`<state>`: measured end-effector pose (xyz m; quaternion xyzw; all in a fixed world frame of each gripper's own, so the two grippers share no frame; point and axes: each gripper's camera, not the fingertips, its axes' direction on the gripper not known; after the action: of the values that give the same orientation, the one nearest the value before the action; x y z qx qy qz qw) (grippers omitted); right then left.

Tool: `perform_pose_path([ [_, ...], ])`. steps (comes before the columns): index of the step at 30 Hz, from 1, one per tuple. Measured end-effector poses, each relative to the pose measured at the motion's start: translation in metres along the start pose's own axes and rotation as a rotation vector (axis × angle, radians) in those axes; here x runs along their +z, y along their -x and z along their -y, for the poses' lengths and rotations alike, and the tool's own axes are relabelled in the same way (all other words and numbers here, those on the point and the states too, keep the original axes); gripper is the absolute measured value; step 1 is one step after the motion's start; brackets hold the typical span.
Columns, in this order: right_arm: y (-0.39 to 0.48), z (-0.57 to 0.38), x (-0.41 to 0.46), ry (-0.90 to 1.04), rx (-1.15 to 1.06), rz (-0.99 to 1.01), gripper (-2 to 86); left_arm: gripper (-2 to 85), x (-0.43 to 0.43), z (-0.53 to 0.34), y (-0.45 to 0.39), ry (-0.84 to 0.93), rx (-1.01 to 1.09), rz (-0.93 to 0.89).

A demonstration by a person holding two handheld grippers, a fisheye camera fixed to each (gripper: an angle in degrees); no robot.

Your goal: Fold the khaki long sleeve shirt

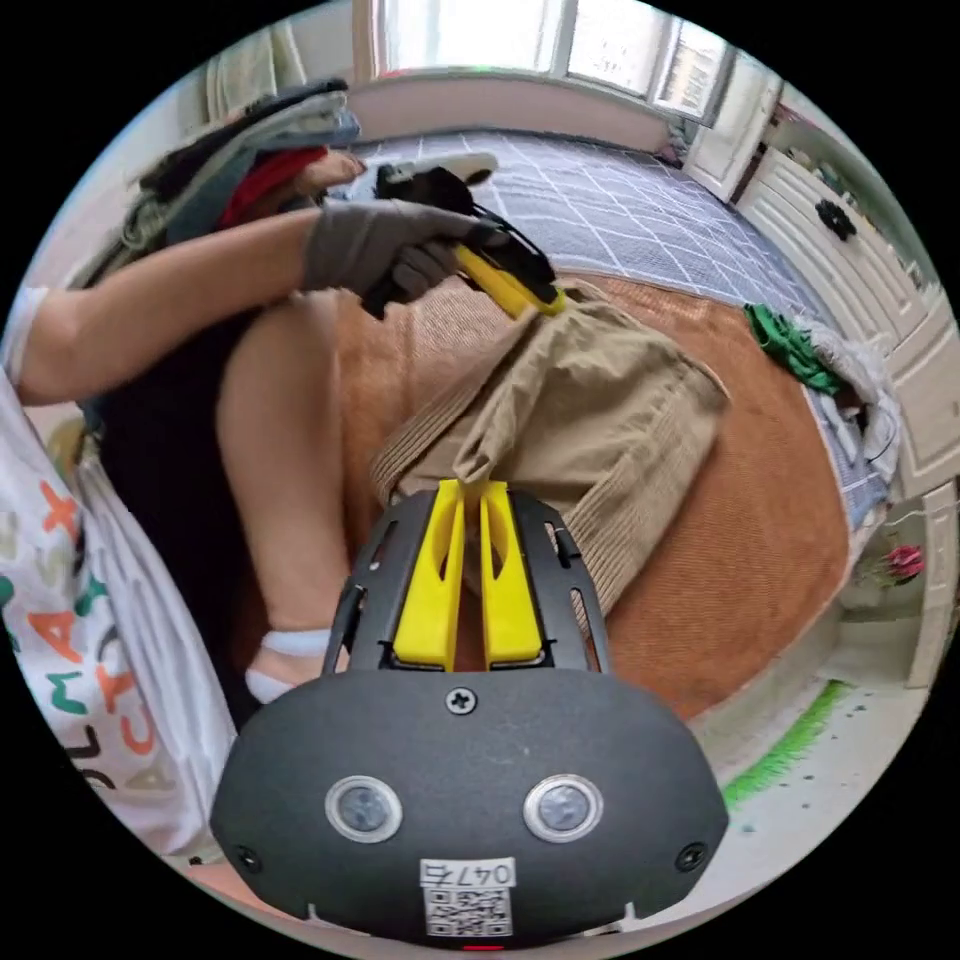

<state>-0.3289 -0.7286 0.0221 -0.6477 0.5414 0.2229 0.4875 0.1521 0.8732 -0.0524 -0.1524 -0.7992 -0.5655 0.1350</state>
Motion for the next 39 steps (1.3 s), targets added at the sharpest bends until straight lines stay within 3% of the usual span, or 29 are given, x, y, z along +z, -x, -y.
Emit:
perform_pose_path([
  [5,-0.016,-0.011,0.009,-0.101,0.147,0.23,0.4,11.0,-0.037,-0.033,0.011,-0.086,0.11,-0.074],
  [7,-0.032,-0.02,0.019,-0.097,0.226,0.289,0.3,10.3,-0.059,-0.059,0.051,-0.132,0.055,-0.155],
  [11,-0.06,-0.045,0.014,-0.151,0.304,0.372,0.0,10.2,-0.088,-0.09,0.1,-0.135,-0.022,-0.152],
  [17,-0.118,-0.156,-0.05,-0.316,0.628,0.161,-0.4,12.6,-0.104,-0.114,0.124,0.01,-0.006,-0.024],
  [20,-0.128,-0.224,-0.062,-0.246,0.807,0.043,-0.3,13.7,-0.099,-0.121,0.122,0.113,0.049,0.064],
  [25,-0.12,-0.289,-0.023,-0.083,0.985,0.075,-0.2,13.5,-0.102,-0.149,0.128,0.214,0.139,0.185],
  [30,-0.123,-0.294,-0.004,-0.018,0.999,0.086,-0.2,9.7,-0.138,-0.183,0.154,0.209,0.2,0.27],
  [39,-0.123,-0.315,-0.004,-0.018,1.03,0.034,2.8,6.9,-0.229,-0.235,0.229,0.198,0.182,0.238],
])
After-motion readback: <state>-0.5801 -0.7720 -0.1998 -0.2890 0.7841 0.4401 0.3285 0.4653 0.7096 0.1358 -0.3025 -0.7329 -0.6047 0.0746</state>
